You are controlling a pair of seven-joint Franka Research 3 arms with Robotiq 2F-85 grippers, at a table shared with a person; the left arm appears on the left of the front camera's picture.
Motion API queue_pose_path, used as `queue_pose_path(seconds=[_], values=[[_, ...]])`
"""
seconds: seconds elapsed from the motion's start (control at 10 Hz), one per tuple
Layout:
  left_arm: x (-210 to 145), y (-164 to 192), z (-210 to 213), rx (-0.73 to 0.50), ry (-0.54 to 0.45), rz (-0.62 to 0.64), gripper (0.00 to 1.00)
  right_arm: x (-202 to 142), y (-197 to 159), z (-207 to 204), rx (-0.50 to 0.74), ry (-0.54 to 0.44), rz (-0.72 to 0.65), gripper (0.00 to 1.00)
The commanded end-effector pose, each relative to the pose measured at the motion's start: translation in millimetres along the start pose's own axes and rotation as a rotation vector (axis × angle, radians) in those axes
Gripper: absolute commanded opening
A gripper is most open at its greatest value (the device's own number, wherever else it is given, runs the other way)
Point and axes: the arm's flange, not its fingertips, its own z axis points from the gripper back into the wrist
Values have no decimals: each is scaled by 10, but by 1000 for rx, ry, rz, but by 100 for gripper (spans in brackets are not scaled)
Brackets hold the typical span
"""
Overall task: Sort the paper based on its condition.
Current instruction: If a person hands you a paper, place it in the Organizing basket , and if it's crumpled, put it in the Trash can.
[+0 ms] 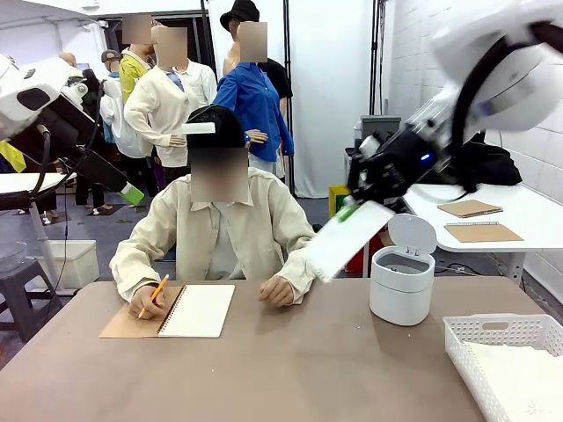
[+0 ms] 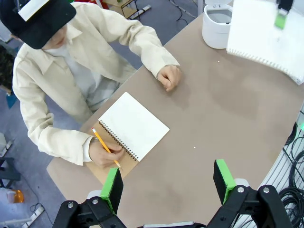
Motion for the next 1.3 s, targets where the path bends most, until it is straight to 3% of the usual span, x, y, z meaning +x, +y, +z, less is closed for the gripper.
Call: queue_pose_path(seconds=[0.0, 0.2, 0.5, 0.9, 1.2], values=[[-5, 6, 0, -4, -2, 5, 100, -419, -162, 324, -99, -123, 125, 0], [-5, 6, 0, -4, -2, 5, 100, -853, -406, 649, -204, -135, 215, 0], [-5, 6, 0, -4, -2, 5, 100, -1206, -1075, 597, -357, -157, 193, 0], [-5, 6, 0, -4, -2, 5, 100, -1560, -1779, 417, -579, -219, 81, 0], [-5, 6, 0, -4, -2, 5, 100, -1610, -2186, 312, -577, -229, -68, 0]])
